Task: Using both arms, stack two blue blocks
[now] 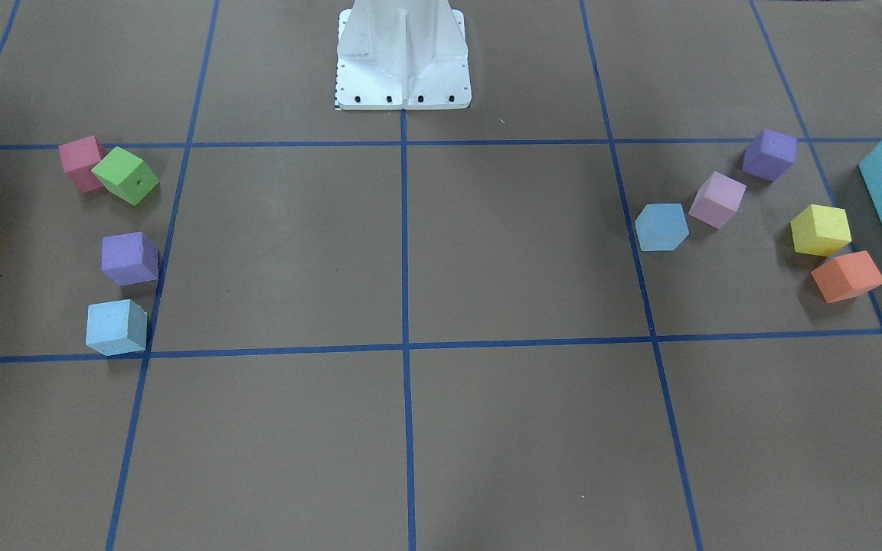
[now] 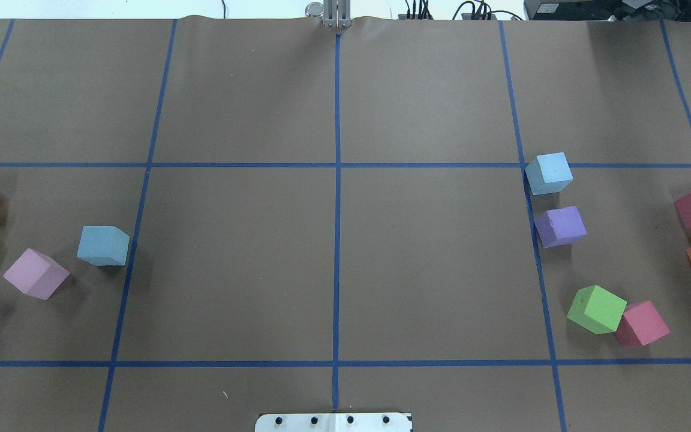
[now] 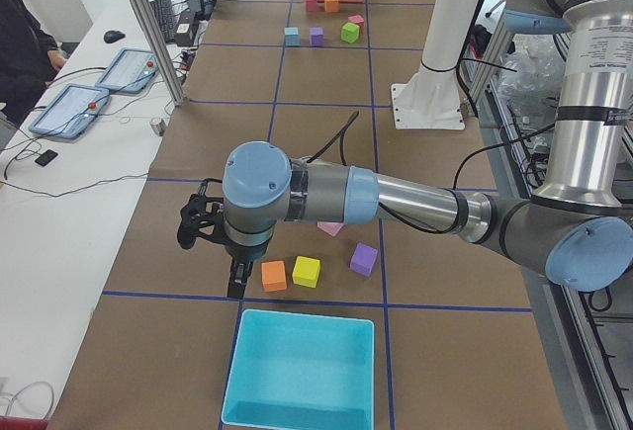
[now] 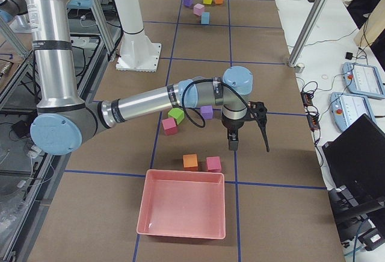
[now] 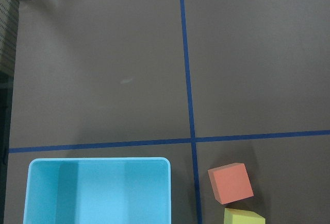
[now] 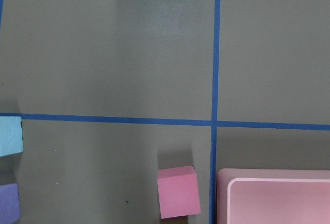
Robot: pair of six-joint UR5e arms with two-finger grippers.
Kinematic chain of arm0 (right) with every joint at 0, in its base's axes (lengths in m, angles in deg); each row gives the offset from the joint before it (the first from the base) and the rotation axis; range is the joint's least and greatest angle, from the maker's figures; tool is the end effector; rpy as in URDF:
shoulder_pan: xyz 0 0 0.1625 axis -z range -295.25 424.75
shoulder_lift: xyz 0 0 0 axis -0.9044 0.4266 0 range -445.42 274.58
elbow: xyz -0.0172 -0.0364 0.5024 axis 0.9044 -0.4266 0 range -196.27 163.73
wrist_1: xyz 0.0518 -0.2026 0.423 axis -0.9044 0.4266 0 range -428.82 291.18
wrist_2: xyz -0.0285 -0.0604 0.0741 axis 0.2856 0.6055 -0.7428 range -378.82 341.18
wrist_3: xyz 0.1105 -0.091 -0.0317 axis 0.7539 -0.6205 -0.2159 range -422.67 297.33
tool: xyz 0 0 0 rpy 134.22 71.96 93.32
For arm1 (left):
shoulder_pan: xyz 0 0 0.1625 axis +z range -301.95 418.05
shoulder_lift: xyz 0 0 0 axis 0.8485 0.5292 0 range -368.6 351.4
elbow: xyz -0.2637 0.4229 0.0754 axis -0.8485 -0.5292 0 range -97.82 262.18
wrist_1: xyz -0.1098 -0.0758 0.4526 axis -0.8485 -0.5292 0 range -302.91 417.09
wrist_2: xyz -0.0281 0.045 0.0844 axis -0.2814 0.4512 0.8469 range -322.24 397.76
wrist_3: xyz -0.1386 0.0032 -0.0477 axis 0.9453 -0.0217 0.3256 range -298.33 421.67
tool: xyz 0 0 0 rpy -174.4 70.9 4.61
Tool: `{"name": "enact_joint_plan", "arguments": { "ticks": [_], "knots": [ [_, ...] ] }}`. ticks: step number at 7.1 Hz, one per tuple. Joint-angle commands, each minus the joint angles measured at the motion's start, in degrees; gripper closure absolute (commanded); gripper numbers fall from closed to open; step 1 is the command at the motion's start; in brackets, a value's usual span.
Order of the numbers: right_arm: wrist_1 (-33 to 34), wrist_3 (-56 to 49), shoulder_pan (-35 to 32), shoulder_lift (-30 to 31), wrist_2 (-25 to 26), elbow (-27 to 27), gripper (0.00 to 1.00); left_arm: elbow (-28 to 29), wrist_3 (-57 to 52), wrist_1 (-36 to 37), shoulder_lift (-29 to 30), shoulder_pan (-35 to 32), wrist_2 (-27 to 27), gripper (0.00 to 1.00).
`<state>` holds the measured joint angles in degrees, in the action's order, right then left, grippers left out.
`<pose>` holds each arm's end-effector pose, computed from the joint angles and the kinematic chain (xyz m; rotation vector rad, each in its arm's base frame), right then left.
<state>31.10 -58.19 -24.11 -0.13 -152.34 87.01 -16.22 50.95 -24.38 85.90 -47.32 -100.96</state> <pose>0.0206 -0.5861 0.6163 0.0967 -0.7639 0.0019 -0.1780 -0.5605 0.6528 0.2617 0.8119 -0.0438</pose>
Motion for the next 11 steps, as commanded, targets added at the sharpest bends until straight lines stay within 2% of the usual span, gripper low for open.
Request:
{"name": "enact_joint_plan", "arguments": {
  "ticks": [1,3,4,5,6,7,9,10,11],
  "knots": [
    [0.0,0.2,0.0,-0.1,-0.2,0.2,0.00,-0.1,0.0,0.0,0.0,0.0,0.0,0.02],
    [-5.3,1.1,3.9,-1.3,2.3,1.8,0.00,-0.3,0.0,0.0,0.0,0.0,0.0,0.02],
    [-5.1,7.5,8.1,-4.8,1.3,1.2,0.00,-0.3,0.0,0.0,0.0,0.0,0.0,0.02],
    [-5.6,14.5,15.8,-7.4,2.2,0.5,0.00,-0.3,0.0,0.0,-0.3,0.0,0.0,0.02],
    [-5.6,18.9,20.7,-9.8,4.1,1.4,0.00,-0.3,0.1,0.0,-0.3,0.1,0.0,0.02],
    [-5.6,19.8,25.4,-11.0,6.9,1.9,0.00,-0.5,0.1,0.0,-0.5,0.1,-0.1,0.02],
    [-5.6,22.8,31.2,-12.1,8.7,1.1,0.00,-0.4,0.1,0.1,-0.5,0.1,-0.8,0.02],
    [-6.0,22.5,31.8,-13.4,8.9,-0.8,0.00,-0.4,0.1,0.1,-0.5,0.2,-0.8,0.02],
    [-9.3,21.8,32.2,-13.9,9.0,-3.3,0.00,-0.4,0.1,0.1,-0.5,0.2,-0.8,0.02]
  ]
}}
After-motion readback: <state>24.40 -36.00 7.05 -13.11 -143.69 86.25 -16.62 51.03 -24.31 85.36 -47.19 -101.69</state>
